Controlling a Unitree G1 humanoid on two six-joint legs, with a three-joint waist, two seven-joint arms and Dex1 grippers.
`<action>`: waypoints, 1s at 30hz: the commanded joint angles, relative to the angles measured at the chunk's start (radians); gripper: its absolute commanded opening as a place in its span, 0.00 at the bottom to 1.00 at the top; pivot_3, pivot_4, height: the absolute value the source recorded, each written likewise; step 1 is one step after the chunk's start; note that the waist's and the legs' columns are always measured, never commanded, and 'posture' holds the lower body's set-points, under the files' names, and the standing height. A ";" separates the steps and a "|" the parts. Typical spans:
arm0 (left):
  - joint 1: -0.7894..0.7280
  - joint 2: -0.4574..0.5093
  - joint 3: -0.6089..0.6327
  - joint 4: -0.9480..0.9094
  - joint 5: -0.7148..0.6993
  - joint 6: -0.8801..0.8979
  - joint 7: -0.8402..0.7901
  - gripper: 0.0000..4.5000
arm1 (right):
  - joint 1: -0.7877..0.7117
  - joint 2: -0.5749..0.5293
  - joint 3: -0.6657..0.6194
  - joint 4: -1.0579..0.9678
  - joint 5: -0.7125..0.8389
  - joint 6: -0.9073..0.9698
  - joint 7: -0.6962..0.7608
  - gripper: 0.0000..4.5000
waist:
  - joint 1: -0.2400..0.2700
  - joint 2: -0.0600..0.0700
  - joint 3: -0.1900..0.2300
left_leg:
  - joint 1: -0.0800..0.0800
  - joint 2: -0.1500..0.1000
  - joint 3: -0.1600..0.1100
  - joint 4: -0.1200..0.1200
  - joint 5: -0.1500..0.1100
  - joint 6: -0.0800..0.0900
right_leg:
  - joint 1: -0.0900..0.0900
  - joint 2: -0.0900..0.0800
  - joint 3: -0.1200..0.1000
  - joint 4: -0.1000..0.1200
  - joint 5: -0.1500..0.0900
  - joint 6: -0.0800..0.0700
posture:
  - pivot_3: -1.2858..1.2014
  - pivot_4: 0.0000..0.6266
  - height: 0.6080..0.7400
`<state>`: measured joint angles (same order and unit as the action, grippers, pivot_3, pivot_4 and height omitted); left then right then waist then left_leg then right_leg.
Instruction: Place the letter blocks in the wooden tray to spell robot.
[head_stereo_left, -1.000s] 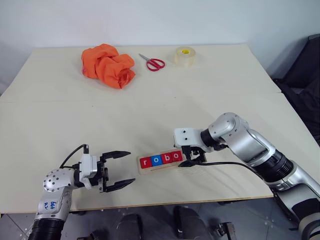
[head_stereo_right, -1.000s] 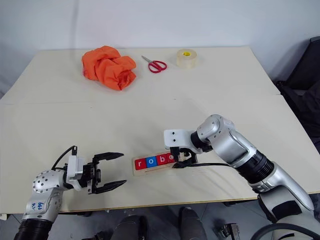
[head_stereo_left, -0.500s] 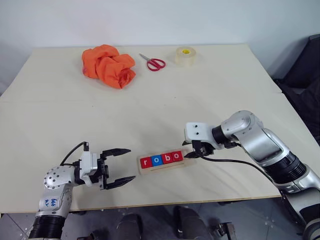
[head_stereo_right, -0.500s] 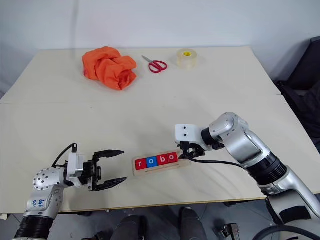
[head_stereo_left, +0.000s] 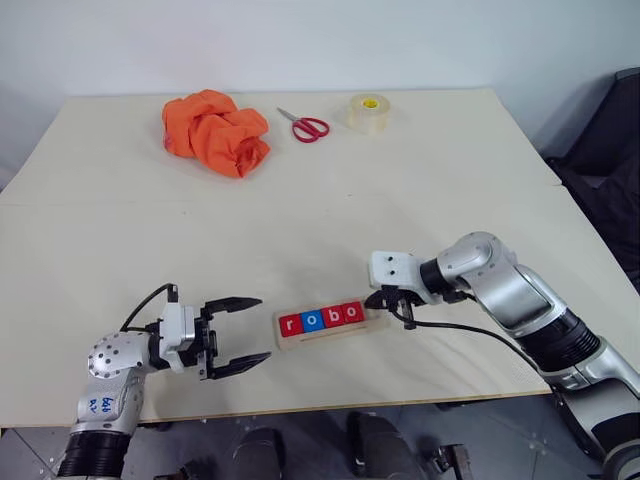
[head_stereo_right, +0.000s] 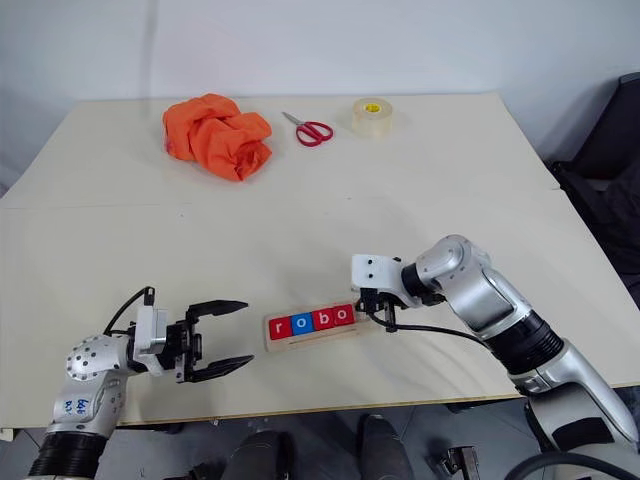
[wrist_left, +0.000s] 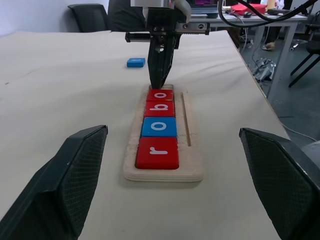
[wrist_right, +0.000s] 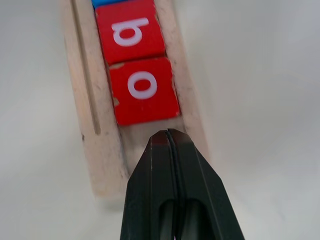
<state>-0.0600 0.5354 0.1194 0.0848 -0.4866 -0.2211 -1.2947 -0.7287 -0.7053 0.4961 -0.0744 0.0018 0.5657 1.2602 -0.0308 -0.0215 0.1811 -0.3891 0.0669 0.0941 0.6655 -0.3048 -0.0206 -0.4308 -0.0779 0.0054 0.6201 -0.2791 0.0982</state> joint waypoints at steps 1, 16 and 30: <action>0.010 0.018 0.020 -0.036 -0.016 -0.003 0.005 1.00 | 0.008 0.022 -0.001 -0.007 -0.001 0.000 -0.009 0.00 | -0.001 0.000 0.000 | 0.000 0.000 0.000 0.000 0.000 0.000 | 0.000 0.000 0.000 0.000 0.000 0.000 | 0.52 0.24 1.00; -0.015 0.017 0.009 -0.017 -0.014 -0.009 0.009 1.00 | -0.052 -0.005 -0.054 -0.022 0.016 0.027 0.006 0.00 | 0.001 0.000 0.000 | 0.000 0.000 0.000 0.000 0.000 0.000 | 0.000 0.000 0.000 0.000 0.000 0.000 | 0.52 0.24 1.00; -0.006 0.021 0.016 -0.023 -0.018 -0.009 0.007 1.00 | -0.111 0.055 -0.023 0.238 -0.058 -0.141 -0.022 0.00 | 0.000 0.000 0.000 | -0.001 0.000 0.001 0.000 0.000 0.000 | -0.001 0.000 0.000 0.000 0.000 0.000 | 0.52 0.24 1.00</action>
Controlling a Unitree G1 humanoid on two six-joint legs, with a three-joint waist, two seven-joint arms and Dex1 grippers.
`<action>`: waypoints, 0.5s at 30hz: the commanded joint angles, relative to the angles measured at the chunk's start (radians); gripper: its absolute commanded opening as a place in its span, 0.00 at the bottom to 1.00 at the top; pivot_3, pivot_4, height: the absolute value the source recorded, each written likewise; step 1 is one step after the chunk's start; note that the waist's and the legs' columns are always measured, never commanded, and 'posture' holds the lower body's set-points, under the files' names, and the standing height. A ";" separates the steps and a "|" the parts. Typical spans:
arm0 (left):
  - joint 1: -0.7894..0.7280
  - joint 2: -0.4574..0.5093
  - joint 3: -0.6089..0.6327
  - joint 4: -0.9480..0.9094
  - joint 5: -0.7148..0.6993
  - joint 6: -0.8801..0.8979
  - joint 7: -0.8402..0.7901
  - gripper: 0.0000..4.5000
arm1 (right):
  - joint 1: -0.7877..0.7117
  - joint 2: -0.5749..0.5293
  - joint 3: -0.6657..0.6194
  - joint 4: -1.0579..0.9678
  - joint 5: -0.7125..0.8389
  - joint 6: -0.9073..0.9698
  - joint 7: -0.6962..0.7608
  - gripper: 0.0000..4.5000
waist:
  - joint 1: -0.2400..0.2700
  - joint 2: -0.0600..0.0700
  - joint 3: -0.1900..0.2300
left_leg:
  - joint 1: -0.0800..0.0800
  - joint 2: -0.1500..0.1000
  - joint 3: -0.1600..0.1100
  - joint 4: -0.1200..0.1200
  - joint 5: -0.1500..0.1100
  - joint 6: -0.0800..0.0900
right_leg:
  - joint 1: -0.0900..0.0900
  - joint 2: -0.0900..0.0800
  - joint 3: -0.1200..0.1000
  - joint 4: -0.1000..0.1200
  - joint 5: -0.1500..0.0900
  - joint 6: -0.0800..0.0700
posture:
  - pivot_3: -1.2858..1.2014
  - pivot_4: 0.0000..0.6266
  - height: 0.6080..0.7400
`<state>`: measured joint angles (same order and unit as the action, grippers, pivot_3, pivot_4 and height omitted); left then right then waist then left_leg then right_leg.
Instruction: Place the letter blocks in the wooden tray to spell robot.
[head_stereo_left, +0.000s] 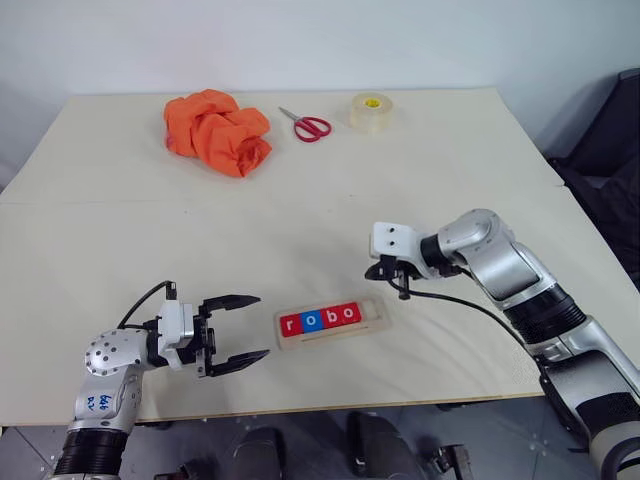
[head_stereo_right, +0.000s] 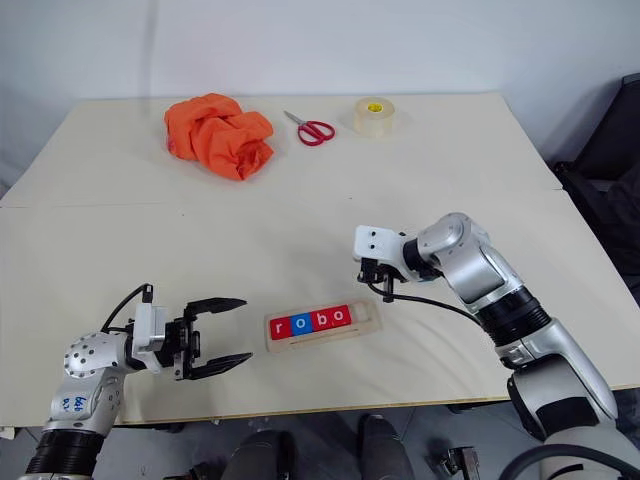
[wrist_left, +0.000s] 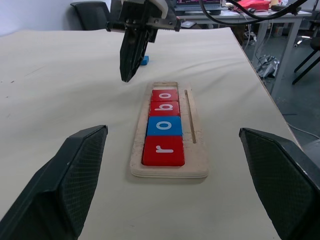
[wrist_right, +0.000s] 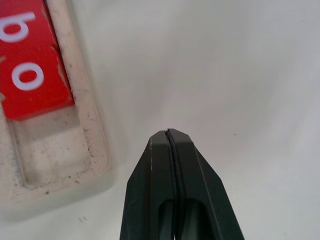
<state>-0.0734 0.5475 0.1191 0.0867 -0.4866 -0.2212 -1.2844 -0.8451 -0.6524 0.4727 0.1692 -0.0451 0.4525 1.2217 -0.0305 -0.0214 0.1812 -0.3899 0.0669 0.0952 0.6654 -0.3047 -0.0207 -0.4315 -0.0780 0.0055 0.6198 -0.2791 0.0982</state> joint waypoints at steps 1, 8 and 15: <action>0.010 0.010 0.018 -0.026 -0.019 -0.008 -0.004 1.00 | 0.010 0.002 0.002 -0.007 -0.013 -0.031 0.021 0.00 | 0.000 0.000 0.000 | 0.000 0.000 0.000 0.000 0.000 0.000 | 0.000 0.000 0.000 0.000 0.000 0.000 | 0.52 0.24 1.00; 0.016 0.013 0.020 -0.028 -0.020 -0.009 -0.001 1.00 | 0.068 -0.024 0.008 -0.068 -0.013 -0.023 0.071 0.00 | 0.000 0.000 0.000 | 0.001 0.000 0.000 0.000 0.000 0.000 | 0.000 0.000 0.000 0.000 0.000 0.000 | 0.52 0.24 1.00; -0.004 0.012 0.014 -0.011 -0.017 -0.011 -0.007 1.00 | 0.088 -0.038 -0.005 -0.088 -0.023 -0.017 0.073 0.00 | 0.000 0.000 0.000 | 0.001 0.000 0.000 0.000 0.000 0.000 | 0.001 0.000 0.000 0.001 0.000 0.000 | 0.52 0.24 1.00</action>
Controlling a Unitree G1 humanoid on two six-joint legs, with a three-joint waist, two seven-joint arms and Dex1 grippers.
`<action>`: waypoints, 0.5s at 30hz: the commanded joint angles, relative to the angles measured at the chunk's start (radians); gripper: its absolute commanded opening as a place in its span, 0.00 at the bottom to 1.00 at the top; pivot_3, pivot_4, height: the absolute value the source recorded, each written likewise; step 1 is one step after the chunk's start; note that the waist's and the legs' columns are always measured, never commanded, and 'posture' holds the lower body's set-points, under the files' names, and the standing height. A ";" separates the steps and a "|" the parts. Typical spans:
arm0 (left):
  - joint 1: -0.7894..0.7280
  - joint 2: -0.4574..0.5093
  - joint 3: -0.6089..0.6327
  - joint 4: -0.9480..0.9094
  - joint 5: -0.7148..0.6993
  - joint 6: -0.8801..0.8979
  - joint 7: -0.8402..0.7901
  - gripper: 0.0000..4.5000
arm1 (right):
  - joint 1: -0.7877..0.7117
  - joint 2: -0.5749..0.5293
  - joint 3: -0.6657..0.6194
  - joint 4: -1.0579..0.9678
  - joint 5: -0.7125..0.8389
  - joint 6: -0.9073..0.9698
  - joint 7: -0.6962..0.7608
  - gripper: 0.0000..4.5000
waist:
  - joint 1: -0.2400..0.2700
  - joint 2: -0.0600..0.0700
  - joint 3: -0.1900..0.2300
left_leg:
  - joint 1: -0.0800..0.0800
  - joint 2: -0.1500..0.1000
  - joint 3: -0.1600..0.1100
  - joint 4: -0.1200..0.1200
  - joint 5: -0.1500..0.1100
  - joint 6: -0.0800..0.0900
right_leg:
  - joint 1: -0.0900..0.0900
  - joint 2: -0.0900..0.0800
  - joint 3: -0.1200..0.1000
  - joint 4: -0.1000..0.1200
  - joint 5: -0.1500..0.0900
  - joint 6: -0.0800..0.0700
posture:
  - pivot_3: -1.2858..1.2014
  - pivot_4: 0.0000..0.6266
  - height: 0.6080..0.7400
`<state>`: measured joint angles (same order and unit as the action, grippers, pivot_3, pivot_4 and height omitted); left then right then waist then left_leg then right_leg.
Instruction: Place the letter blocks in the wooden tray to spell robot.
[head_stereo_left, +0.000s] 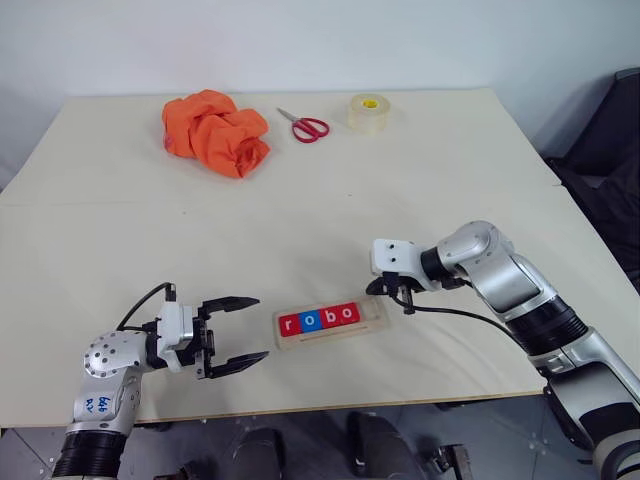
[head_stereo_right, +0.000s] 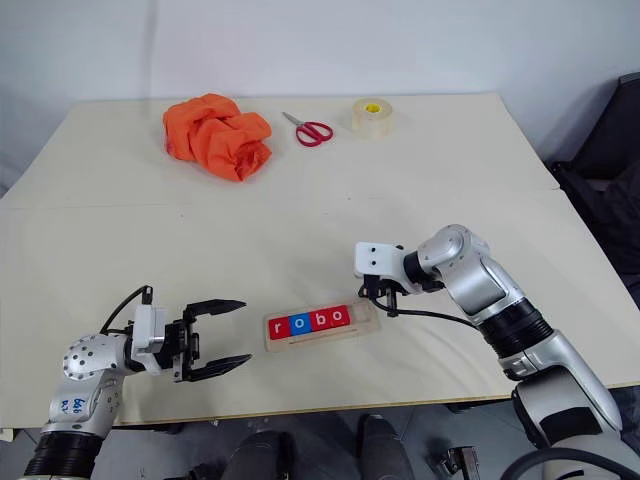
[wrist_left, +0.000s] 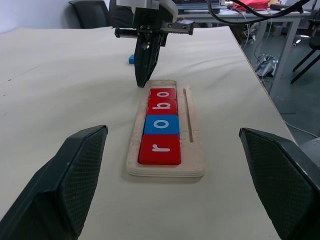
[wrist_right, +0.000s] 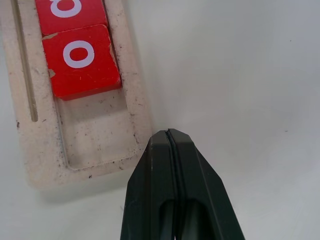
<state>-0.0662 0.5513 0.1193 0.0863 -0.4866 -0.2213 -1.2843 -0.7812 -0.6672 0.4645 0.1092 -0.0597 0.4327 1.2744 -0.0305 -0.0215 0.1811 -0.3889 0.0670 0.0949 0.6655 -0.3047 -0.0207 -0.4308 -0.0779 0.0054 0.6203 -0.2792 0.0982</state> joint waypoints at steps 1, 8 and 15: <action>-0.017 0.008 0.013 -0.006 -0.016 -0.012 -0.009 1.00 | 0.032 -0.029 0.003 -0.036 -0.007 0.005 0.025 0.00 | 0.000 0.000 0.000 | 0.000 0.000 0.000 0.000 0.000 0.000 | 0.000 0.000 0.000 0.000 0.000 0.000 | 0.52 0.24 1.00; -0.042 0.007 0.009 0.014 -0.013 -0.011 -0.021 1.00 | 0.052 -0.044 -0.004 -0.069 -0.003 0.023 0.029 0.00 | 0.002 0.000 0.000 | 0.000 0.000 0.000 0.000 0.000 0.000 | 0.001 0.000 0.000 0.000 0.000 0.000 | 0.52 0.24 1.00; -0.068 0.009 0.009 0.042 -0.013 -0.011 -0.039 1.00 | 0.034 -0.043 -0.085 -0.084 0.009 0.067 -0.048 0.00 | 0.001 0.000 0.000 | 0.000 0.000 0.000 0.001 0.000 0.000 | 0.001 0.000 0.000 0.000 0.000 0.000 | 0.52 0.24 1.00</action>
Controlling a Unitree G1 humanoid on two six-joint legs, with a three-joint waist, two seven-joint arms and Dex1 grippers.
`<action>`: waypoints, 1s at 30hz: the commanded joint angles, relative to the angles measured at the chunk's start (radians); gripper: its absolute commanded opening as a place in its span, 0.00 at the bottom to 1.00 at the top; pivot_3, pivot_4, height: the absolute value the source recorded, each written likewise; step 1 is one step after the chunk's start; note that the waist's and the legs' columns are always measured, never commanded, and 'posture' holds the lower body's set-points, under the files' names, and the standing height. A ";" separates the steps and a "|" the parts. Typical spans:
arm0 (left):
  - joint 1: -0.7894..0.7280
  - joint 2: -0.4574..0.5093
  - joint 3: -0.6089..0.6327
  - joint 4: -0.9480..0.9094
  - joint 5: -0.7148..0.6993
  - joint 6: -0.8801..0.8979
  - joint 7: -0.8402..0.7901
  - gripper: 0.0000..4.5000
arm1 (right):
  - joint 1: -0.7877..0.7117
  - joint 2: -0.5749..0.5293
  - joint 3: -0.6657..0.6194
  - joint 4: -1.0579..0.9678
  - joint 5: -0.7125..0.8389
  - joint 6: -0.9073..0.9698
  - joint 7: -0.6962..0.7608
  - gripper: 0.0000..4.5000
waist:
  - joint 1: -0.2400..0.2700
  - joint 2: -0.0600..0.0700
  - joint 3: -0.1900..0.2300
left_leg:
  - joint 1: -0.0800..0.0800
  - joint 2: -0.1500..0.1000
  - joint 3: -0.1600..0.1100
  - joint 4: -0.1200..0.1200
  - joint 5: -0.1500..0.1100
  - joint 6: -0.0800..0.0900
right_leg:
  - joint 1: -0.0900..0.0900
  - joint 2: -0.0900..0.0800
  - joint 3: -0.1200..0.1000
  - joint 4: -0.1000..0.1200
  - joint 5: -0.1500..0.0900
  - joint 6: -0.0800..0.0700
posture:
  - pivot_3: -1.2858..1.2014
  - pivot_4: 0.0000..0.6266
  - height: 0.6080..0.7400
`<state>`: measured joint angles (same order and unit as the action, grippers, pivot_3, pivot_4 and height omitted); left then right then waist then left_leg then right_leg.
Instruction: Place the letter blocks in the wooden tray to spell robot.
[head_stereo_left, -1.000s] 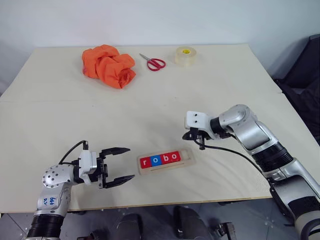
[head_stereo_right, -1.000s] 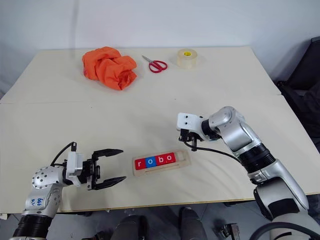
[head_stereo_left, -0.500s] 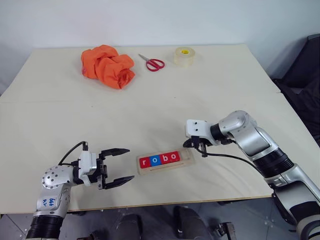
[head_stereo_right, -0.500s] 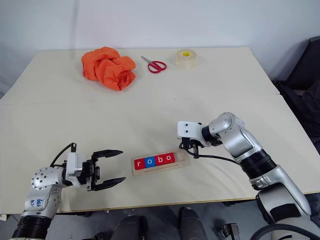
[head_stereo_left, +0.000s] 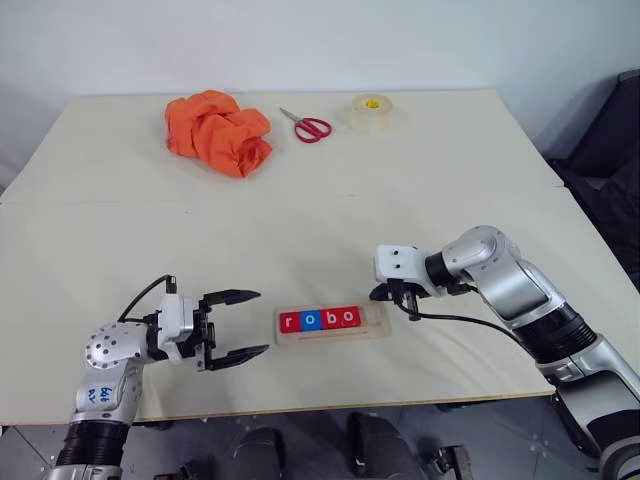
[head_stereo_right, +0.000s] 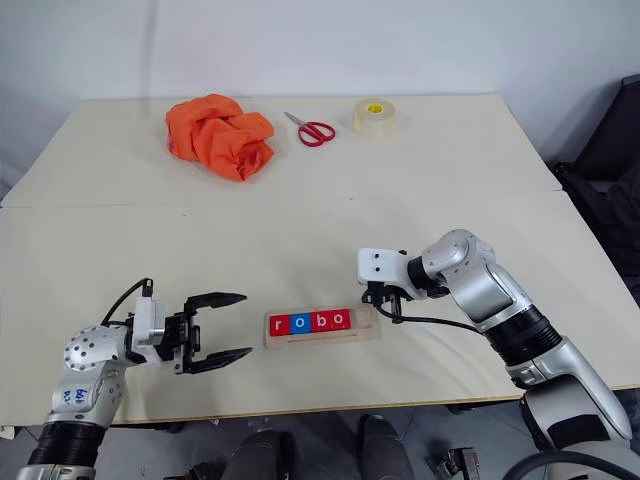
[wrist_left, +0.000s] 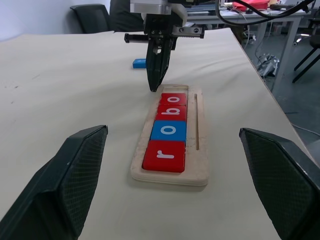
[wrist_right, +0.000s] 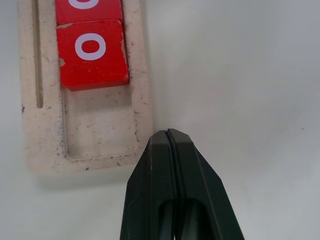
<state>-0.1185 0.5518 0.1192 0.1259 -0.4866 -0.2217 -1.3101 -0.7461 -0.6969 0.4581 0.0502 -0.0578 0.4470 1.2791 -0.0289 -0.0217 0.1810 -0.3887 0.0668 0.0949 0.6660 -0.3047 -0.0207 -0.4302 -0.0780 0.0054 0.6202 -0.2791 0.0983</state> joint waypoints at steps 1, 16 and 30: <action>-0.019 0.011 0.008 0.008 -0.013 -0.011 -0.020 1.00 | 0.004 -0.018 -0.102 -0.040 0.017 0.062 -0.068 0.00 | 0.001 0.000 0.000 | 0.000 0.000 0.000 0.000 0.000 0.000 | 0.000 0.000 0.000 0.000 0.000 0.000 | 0.52 0.24 1.00; -0.144 0.018 0.006 0.209 -0.008 -0.042 -0.145 1.00 | 0.466 -0.031 -0.642 -0.417 0.253 0.337 -0.338 0.49 | 0.003 0.000 0.000 | -0.001 0.000 -0.001 -0.001 0.000 0.000 | 0.000 0.000 -0.001 -0.002 0.000 0.000 | 0.52 0.24 1.00; -0.227 0.016 -0.011 0.306 -0.010 -0.036 -0.229 1.00 | 0.948 0.045 -1.037 -0.766 0.435 0.378 -0.470 1.00 | 0.001 -0.001 0.000 | 0.000 -0.001 -0.002 0.000 0.000 0.000 | 0.003 0.001 0.000 -0.002 0.000 0.004 | 0.52 0.24 1.00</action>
<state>-0.3411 0.5614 0.1043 0.4490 -0.4844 -0.2554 -1.5002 0.1961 -0.6534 -0.5333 -0.6740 0.3546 0.8311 0.8243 -0.0275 -0.0223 0.1806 -0.3885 0.0658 0.0937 0.6661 -0.3047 -0.0209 -0.4275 -0.0775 0.0064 0.6181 -0.2788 0.1029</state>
